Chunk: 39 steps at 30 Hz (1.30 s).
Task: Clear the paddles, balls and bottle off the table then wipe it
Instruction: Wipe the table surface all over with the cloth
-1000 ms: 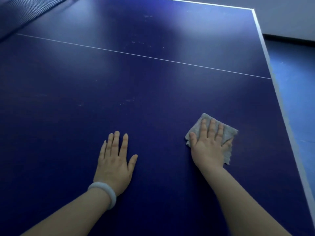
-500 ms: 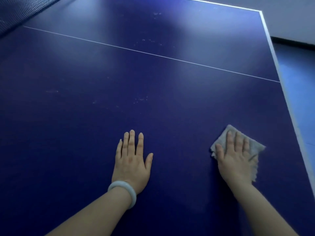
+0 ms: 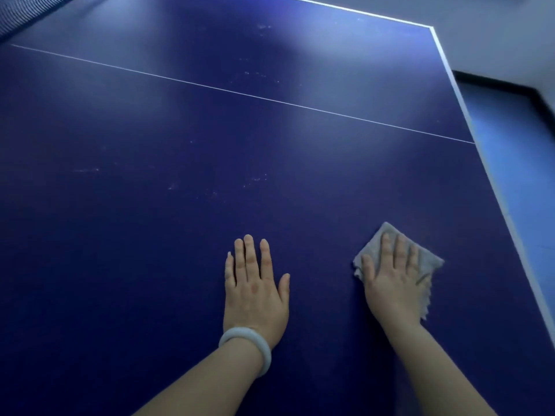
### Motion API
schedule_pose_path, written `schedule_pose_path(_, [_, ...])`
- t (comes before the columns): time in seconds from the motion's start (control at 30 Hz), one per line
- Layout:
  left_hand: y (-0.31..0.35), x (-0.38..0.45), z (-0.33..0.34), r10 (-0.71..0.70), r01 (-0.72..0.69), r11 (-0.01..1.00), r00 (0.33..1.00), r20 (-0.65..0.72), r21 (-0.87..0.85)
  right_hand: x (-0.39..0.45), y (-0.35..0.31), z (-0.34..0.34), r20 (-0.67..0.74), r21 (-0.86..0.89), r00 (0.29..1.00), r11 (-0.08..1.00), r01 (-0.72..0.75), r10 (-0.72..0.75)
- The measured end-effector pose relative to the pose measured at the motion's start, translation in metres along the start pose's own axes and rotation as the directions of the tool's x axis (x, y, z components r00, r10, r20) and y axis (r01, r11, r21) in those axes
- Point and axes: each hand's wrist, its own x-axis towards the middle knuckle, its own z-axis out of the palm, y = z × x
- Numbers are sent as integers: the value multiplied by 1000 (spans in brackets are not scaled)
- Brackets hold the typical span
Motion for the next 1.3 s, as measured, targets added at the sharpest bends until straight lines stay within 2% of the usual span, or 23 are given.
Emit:
schedule_pose_path(0.1, [-1, 0, -2, -3, 3, 1000, 1000, 11, 5, -28, -34, 12, -3, 6, 996, 996, 94, -94])
schedule_pose_path(0.2, [-2, 0, -4, 1, -1, 1000, 999, 39, -13, -20, -75, 13, -22, -14, 980, 980, 197, -197])
schedule_pose_path(0.33, [-5, 0, -7, 18, -14, 997, 999, 49, -82, -5, -95, 11, -40, -34, 970, 970, 240, -241])
schedule_pose_path(0.4, [-10, -1, -9, 64, -55, 984, 997, 46, -172, -4, -95, 14, -51, -24, 967, 968, 249, -250])
schedule_pose_path(0.47, [-20, -2, -13, 111, -101, 932, 994, 10, -348, -4, -93, 16, -63, -16, 967, 969, 248, -249])
schedule_pose_path(0.53, [-41, -3, -21, 61, -96, 880, 994, -90, -465, -3, -92, 16, -69, -22, 967, 969, 245, -246])
schedule_pose_path(0.6, [-72, 0, -31, -91, 10, 909, 980, -176, -418, -4, -92, 15, -73, -18, 968, 971, 239, -239])
schedule_pose_path(0.63, [-90, 4, -35, -170, 96, 923, 971, -170, -373, -5, -92, 15, -76, -19, 969, 972, 235, -236])
schedule_pose_path(0.77, [-147, 34, -45, -420, 413, 893, 908, 1, -178, -6, -93, 14, -70, -41, 970, 972, 230, -233])
schedule_pose_path(0.9, [-156, 62, -46, -499, 503, 859, 864, 70, -94, -9, -98, 13, -51, -43, 979, 980, 196, -198])
schedule_pose_path(1.03, [-148, 68, -39, -530, 530, 848, 848, 2, 5, -21, -140, 18, -36, -37, 994, 994, 98, -99])
schedule_pose_path(1.07, [-148, 68, -38, -531, 531, 847, 847, -15, 10, -24, -156, 21, -23, -48, 989, 989, 142, -143])
schedule_pose_path(1.13, [-147, 68, -37, -530, 531, 848, 847, -29, 4, -34, -183, 28, 22, -49, 944, 942, 331, -330])
schedule_pose_path(1.23, [-147, 69, -36, -533, 534, 846, 845, -38, 0, -39, -192, 33, 49, -77, 796, 792, 605, -604])
schedule_pose_path(1.27, [-147, 69, -35, -534, 534, 845, 844, -42, -2, -33, -186, 32, 62, -79, 770, 766, 638, -635])
schedule_pose_path(1.3, [-147, 69, -35, -534, 535, 845, 844, -49, -6, -21, -178, 29, 69, -91, 773, 768, 634, -630])
